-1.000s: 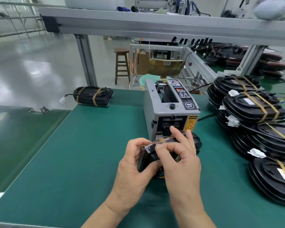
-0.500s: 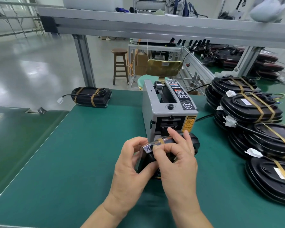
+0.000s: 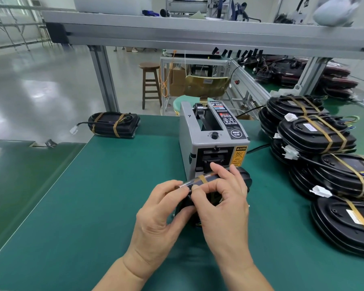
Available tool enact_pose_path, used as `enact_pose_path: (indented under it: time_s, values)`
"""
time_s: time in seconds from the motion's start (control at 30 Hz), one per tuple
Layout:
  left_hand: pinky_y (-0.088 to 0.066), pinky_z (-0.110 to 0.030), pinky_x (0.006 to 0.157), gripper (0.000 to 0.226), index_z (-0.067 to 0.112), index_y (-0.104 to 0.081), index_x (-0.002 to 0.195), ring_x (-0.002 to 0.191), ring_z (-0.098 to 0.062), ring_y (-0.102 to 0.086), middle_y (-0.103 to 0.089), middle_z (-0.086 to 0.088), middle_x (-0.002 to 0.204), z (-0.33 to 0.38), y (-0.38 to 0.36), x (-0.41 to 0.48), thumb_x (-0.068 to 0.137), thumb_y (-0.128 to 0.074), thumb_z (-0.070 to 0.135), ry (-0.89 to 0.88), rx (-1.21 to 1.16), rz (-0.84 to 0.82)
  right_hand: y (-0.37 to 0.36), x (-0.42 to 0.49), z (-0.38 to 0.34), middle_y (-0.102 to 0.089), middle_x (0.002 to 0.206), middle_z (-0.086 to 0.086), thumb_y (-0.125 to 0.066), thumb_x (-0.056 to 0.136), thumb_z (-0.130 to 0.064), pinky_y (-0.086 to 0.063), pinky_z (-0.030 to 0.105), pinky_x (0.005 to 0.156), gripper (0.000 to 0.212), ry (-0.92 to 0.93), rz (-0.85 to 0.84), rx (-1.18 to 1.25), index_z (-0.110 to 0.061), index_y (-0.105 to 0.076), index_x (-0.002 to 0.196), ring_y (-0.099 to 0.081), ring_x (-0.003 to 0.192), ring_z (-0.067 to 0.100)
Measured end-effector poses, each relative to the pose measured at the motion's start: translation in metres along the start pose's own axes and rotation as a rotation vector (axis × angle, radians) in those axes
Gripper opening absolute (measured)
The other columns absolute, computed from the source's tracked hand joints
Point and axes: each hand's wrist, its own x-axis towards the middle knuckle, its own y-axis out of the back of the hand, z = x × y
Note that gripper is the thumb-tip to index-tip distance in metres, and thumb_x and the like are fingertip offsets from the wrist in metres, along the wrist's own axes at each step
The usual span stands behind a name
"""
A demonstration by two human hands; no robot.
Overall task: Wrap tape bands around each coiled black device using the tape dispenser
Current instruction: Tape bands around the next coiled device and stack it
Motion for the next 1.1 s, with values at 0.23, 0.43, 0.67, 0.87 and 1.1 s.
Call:
enact_pose_path:
  time_s: [0.23,0.43,0.67,0.87,1.1]
  values:
    - [-0.047,-0.021,0.095,0.033,0.016,-0.062,0.118,0.109,-0.017,-0.062,-0.061,-0.001,0.117,-0.001,0.003,-0.001,0.086,-0.07,0.017,-0.047,0.029,-0.041,0.001,0.004,0.004,-0.051,0.122,-0.016,-0.077,0.081,-0.022,-0.029,0.028,0.109,0.021,0.122,0.124,-0.03,-0.019,-0.057,0.088,-0.031,0.138,0.009]
    - [-0.053,-0.034,0.094,0.034,0.016,-0.061,0.118,0.111,-0.022,-0.063,-0.063,-0.003,0.119,0.0,0.004,-0.004,0.085,-0.07,0.018,-0.001,0.002,-0.036,-0.003,0.006,0.005,-0.052,0.112,-0.013,-0.076,0.082,-0.022,-0.039,0.037,0.1,0.028,0.18,0.089,-0.095,-0.019,-0.053,0.098,-0.039,0.118,0.006]
    - [-0.048,-0.02,0.09,0.042,0.019,-0.061,0.128,0.102,-0.015,-0.061,-0.059,-0.002,0.11,0.0,0.006,0.002,0.087,-0.068,0.021,-0.029,0.134,-0.089,0.003,0.014,0.014,-0.059,0.11,-0.011,-0.064,0.092,-0.011,-0.037,0.024,0.099,0.015,0.198,0.13,-0.068,-0.018,-0.061,0.105,-0.045,0.115,0.008]
    - [-0.044,-0.015,0.091,0.036,0.017,-0.068,0.118,0.097,-0.01,-0.06,-0.059,-0.006,0.102,-0.002,0.013,0.011,0.083,-0.067,0.022,-0.019,0.194,-0.067,0.039,0.047,0.04,-0.057,0.113,-0.027,-0.049,0.098,-0.016,-0.032,0.016,0.101,0.024,-0.024,0.185,0.021,-0.034,-0.058,0.111,-0.047,0.116,-0.003]
    - [-0.047,-0.022,0.093,0.039,0.016,-0.066,0.119,0.097,-0.018,-0.063,-0.062,-0.009,0.102,0.002,0.024,0.017,0.082,-0.062,0.026,0.088,0.147,-0.096,0.035,0.043,0.056,-0.072,0.108,-0.017,-0.04,0.104,-0.025,-0.045,0.024,0.09,0.034,-0.311,-0.054,0.357,-0.032,-0.074,0.102,-0.063,0.106,-0.001]
